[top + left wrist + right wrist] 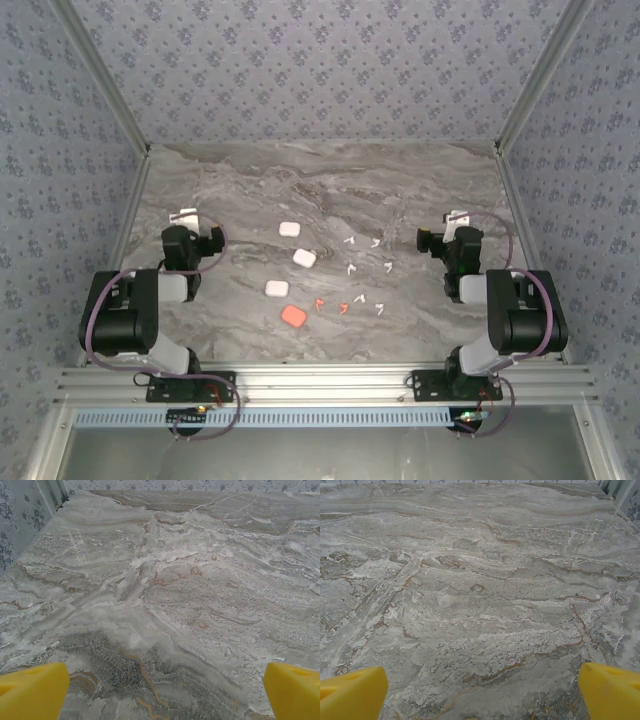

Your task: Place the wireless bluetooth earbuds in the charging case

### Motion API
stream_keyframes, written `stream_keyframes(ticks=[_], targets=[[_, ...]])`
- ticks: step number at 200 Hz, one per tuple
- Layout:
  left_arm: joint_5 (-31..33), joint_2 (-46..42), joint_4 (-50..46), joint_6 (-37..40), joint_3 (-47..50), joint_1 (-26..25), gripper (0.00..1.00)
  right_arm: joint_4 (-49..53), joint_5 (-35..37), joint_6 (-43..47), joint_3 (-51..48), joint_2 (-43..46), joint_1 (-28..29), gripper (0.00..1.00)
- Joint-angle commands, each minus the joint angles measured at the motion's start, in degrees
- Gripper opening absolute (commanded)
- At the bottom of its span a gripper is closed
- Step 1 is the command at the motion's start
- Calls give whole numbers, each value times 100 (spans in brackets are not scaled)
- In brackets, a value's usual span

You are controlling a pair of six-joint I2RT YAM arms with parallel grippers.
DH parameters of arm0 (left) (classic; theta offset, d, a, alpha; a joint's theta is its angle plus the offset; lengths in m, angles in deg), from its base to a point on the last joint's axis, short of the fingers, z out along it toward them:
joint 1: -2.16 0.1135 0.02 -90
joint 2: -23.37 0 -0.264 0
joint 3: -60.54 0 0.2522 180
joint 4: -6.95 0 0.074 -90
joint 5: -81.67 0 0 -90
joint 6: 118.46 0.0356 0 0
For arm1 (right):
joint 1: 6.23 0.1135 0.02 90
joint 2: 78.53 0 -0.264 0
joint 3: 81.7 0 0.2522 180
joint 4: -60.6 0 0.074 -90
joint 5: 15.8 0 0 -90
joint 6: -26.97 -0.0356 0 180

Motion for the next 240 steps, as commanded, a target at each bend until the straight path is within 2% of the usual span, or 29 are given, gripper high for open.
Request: stream_keyframes(ticks=[1, 164, 184, 214, 240], targets=[[-69, 32, 21, -69, -53, -11, 99, -6, 113, -44, 83, -13, 25, 100], [-59, 23, 68, -75, -27, -10, 99, -10, 43, -62, 75, -4, -14, 100], [-47, -237, 111, -80, 88, -14, 99, 237, 105, -62, 117, 251, 13, 100], [149, -1703, -1277, -215, -37, -33, 99, 1306, 245, -156, 245, 1203, 35, 100], [277, -2777, -2842, -1006, -473, -31, 99, 2514, 18, -463, 510, 1925, 116, 100]])
